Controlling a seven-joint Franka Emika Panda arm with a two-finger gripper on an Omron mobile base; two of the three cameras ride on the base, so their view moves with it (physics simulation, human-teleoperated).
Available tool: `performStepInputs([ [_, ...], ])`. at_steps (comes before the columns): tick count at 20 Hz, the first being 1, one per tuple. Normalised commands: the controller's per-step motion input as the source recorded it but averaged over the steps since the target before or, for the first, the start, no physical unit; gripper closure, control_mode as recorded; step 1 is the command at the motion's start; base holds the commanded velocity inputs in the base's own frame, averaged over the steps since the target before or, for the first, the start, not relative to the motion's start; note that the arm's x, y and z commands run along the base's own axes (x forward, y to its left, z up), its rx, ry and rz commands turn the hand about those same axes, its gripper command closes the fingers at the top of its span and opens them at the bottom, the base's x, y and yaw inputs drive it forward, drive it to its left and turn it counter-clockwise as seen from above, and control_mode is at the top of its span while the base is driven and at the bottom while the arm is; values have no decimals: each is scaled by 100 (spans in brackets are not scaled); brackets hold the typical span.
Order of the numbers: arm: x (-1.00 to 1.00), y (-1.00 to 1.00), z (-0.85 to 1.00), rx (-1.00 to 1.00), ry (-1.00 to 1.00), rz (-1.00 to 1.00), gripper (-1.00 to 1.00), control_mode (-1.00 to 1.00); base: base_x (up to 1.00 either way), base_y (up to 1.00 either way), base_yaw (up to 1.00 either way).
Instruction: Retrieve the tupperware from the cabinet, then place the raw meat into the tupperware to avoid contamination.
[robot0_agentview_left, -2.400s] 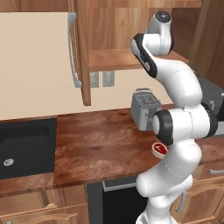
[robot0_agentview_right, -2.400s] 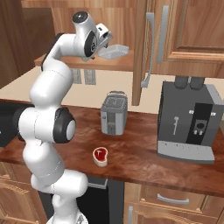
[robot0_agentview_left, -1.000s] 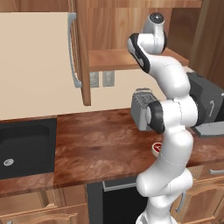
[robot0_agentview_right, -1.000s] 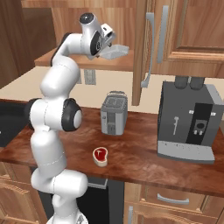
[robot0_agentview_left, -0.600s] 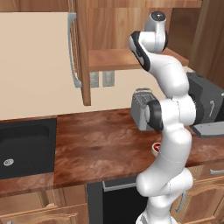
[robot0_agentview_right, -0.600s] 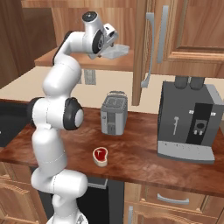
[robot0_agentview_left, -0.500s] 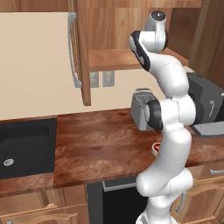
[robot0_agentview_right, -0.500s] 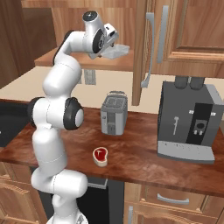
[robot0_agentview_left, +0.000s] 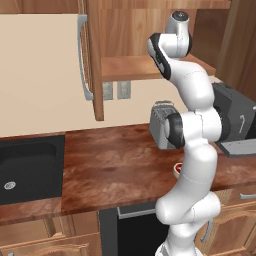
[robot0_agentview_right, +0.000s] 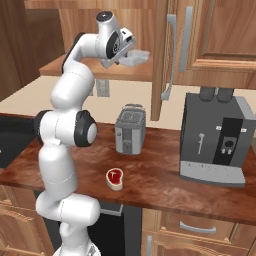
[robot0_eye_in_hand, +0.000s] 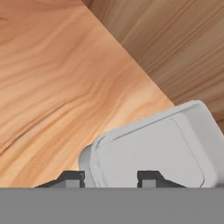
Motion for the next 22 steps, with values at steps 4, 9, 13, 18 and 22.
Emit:
performStepInputs([
  [4,0,0,-3,0,2,0,100,-100,0,0,0],
  [9,0,0,0,0,0,0,100,-100,0,0,0],
  [13,0,0,0,0,0,0,100,-100,0,0,0],
  [18,-8,0,0,0,0,0,100,-100,0,0,0],
  [22,-20,0,5,0,2,0,100,-100,0,0,0],
])
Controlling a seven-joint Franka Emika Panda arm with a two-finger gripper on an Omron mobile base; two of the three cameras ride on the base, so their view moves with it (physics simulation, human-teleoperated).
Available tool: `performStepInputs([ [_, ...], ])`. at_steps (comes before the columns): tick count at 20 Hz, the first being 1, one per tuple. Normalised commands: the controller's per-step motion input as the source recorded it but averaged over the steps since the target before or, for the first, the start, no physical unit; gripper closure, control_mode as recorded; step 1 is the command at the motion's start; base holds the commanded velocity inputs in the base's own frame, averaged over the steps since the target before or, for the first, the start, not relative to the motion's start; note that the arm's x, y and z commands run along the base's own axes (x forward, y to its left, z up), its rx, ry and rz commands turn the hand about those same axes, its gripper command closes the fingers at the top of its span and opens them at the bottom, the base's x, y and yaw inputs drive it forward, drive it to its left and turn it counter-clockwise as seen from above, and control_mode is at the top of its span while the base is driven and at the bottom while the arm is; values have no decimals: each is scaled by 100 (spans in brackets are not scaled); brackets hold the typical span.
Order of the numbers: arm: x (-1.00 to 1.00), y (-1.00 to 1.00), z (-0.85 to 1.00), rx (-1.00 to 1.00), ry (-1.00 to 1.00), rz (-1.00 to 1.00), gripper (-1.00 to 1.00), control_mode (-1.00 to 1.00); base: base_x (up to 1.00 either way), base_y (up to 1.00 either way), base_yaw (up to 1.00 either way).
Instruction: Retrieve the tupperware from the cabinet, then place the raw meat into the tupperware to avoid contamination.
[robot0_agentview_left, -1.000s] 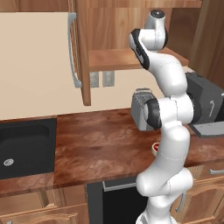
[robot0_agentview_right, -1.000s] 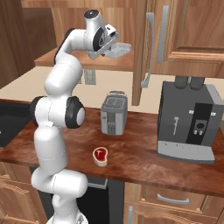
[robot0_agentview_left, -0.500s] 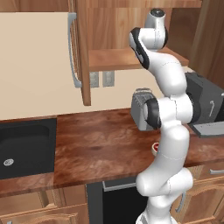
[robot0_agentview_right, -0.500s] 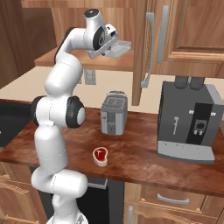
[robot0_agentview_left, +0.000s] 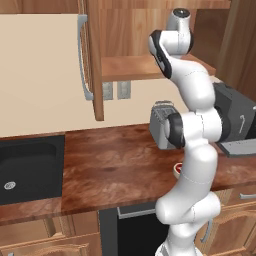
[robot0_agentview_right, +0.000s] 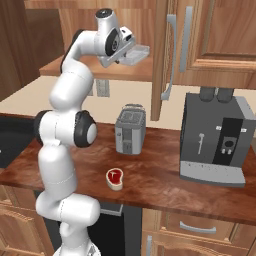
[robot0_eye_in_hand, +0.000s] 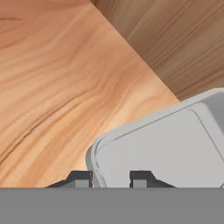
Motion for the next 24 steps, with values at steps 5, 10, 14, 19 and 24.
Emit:
performStepInputs([
  [5,-29,0,13,0,6,2,100,-100,0,0,0],
  [10,-35,1,18,-1,8,3,100,-100,0,0,0],
  [14,-37,7,12,-2,8,3,100,-100,0,0,0],
  [19,-41,11,1,-1,2,4,100,-100,0,0,0],
  [24,-55,11,-7,0,-2,5,100,-100,0,0,0],
])
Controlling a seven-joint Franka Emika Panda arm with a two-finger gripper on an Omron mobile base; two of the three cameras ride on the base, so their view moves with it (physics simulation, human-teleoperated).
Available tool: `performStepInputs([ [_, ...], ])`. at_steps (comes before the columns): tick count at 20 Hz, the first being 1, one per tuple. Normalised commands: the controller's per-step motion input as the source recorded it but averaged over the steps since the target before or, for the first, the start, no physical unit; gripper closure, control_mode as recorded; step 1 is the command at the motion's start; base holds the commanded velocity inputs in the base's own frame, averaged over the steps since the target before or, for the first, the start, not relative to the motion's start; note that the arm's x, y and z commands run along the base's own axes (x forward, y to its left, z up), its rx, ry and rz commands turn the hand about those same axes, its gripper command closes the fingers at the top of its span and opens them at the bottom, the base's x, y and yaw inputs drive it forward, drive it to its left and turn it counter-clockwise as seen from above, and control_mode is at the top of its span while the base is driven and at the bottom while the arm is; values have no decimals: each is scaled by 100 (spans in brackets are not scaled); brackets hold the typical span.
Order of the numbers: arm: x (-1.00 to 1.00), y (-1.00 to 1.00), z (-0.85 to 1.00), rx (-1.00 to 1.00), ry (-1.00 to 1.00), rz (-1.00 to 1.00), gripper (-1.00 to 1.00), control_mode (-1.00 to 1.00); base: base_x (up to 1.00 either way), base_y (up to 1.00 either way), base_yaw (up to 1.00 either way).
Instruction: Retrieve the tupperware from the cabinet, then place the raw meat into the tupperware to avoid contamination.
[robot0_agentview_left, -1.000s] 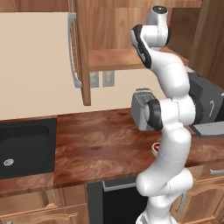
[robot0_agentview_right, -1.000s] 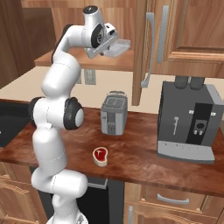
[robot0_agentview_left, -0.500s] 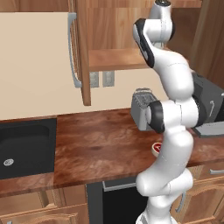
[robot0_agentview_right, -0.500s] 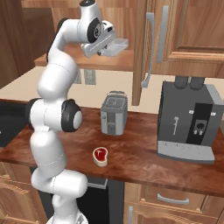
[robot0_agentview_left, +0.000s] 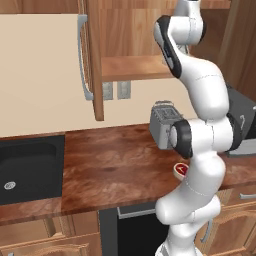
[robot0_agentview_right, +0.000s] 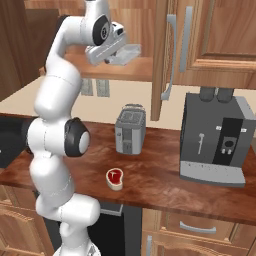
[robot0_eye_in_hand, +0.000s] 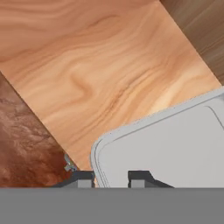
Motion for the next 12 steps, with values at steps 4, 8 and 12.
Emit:
performStepInputs([
  [4,-67,11,-20,0,-13,7,100,-100,0,0,0],
  [8,-74,8,-23,0,-18,8,100,-100,0,0,0],
  [12,-81,3,-13,0,-14,8,100,-100,0,0,0],
])
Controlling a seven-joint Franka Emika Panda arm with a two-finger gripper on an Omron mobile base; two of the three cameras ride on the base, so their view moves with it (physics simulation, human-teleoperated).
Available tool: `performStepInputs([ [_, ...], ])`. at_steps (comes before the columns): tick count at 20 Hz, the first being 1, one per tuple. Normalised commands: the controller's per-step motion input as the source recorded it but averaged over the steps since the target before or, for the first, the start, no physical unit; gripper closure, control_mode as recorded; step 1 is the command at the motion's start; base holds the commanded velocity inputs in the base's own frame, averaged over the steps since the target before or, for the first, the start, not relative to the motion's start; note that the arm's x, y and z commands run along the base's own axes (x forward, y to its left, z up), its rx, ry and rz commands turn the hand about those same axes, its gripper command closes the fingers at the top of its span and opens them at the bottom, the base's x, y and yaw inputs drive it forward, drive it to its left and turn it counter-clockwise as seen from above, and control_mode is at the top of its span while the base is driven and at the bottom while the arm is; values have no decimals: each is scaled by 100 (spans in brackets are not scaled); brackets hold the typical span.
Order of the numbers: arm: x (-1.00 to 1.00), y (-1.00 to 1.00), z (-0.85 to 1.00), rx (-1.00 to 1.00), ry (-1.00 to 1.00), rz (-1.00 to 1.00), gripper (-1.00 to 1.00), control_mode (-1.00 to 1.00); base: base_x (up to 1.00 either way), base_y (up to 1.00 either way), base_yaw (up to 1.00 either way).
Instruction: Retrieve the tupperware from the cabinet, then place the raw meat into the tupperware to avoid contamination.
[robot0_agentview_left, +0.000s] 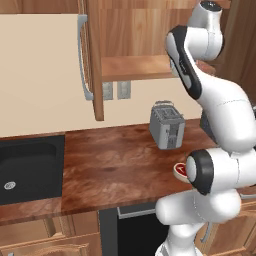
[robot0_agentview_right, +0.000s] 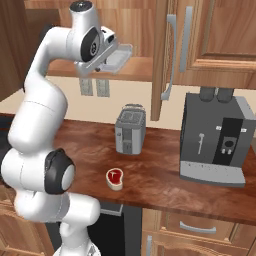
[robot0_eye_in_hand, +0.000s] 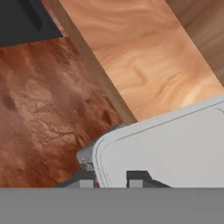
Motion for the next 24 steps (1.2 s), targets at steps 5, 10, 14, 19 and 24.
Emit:
performStepInputs([
  [5,-82,4,-1,0,-2,8,100,-100,0,0,0],
  [10,-69,12,2,-2,10,9,100,-100,0,0,0],
  [14,-58,17,9,-3,18,8,100,-100,0,0,0],
  [19,-56,19,4,-4,19,9,100,-100,0,0,0],
  [24,-57,19,0,-5,19,10,100,-100,0,0,0],
])
